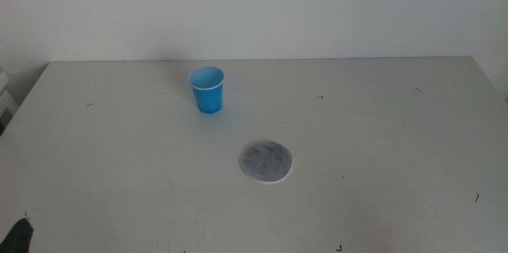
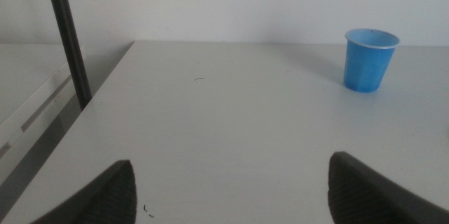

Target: Place an empty cup on a cup mat.

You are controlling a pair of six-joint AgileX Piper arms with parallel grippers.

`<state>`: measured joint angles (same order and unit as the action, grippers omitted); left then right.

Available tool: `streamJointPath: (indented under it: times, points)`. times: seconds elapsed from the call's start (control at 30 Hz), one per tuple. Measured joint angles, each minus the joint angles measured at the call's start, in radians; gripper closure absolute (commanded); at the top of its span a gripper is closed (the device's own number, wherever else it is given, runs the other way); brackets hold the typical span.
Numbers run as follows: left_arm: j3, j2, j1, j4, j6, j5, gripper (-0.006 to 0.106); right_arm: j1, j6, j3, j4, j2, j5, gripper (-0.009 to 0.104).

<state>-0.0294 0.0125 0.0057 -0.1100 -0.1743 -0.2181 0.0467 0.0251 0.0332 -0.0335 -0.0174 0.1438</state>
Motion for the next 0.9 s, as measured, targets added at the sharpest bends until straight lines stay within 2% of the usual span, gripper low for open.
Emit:
streamJointPath:
  times: [0.13, 0.4, 0.73, 0.9]
  points:
    - [0.073, -0.085, 0.0, 0.0, 0.001, -0.011, -0.005, 0.0, 0.0, 0.0, 0.0, 0.0, 0.0, 0.001]
    - [0.384, -0.379, -0.009, 0.0, 0.02, -0.022, -0.005, 0.0, 0.0, 0.0, 0.0, 0.0, 0.0, 0.001]
    - [0.845, -0.766, -0.19, -0.065, 0.026, -0.143, -0.005, 0.0, 0.0, 0.0, 0.0, 0.0, 0.0, 0.001]
    - [1.112, -0.991, -0.22, -0.075, 0.026, -0.269, -0.005, 0.0, 0.0, 0.0, 0.0, 0.0, 0.0, 0.001]
